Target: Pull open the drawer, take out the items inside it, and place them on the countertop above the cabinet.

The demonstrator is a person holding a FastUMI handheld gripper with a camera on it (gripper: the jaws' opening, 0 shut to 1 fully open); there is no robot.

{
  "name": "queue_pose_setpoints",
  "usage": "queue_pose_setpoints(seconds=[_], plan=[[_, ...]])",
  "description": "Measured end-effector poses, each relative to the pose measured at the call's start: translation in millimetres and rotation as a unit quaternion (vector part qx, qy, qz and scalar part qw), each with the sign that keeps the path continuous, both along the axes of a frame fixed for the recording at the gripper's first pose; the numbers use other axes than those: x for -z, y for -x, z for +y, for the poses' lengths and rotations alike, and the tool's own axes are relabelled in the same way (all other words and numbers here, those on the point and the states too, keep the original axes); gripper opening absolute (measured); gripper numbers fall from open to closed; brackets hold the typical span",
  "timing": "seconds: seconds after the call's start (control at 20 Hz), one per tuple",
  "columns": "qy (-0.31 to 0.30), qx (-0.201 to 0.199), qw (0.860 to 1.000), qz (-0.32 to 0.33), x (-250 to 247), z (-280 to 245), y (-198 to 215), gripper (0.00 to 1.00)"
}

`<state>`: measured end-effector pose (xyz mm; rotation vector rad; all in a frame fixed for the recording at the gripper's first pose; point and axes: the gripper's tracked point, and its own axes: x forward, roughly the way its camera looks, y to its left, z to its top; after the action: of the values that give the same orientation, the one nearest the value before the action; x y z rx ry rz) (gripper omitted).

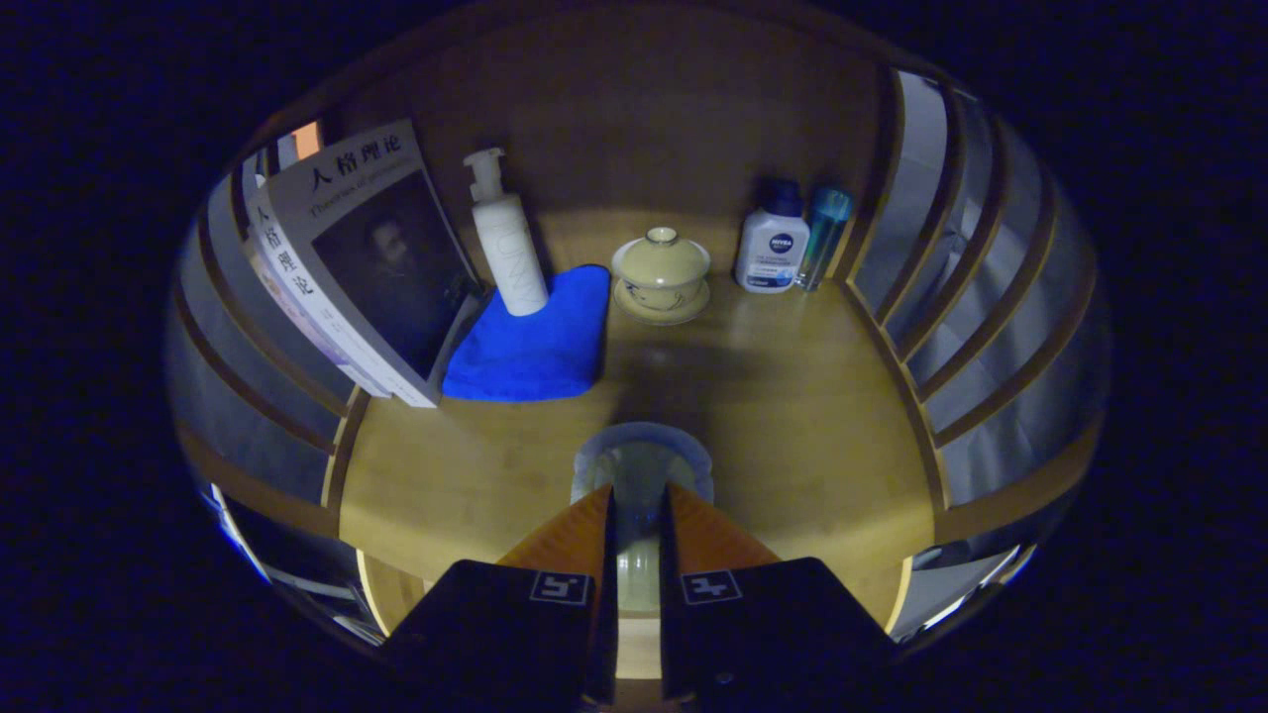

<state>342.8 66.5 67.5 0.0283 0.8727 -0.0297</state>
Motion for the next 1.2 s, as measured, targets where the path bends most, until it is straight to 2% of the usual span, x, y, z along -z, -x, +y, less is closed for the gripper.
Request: queue_pose_setpoints(seconds=[0.2, 0.6, 0.9, 1.2], plan=[[-0.011, 0.013, 1.0, -0.004, 11, -3, -11, 0.24], [0.01, -0.003, 0.999, -0.045, 15, 2, -13, 0.27], [0.003, -0.009, 0.998, -0.066, 13, 7, -7, 0.37], [0.037, -0.02, 0.989, -0.143, -23, 0, 6, 0.47]])
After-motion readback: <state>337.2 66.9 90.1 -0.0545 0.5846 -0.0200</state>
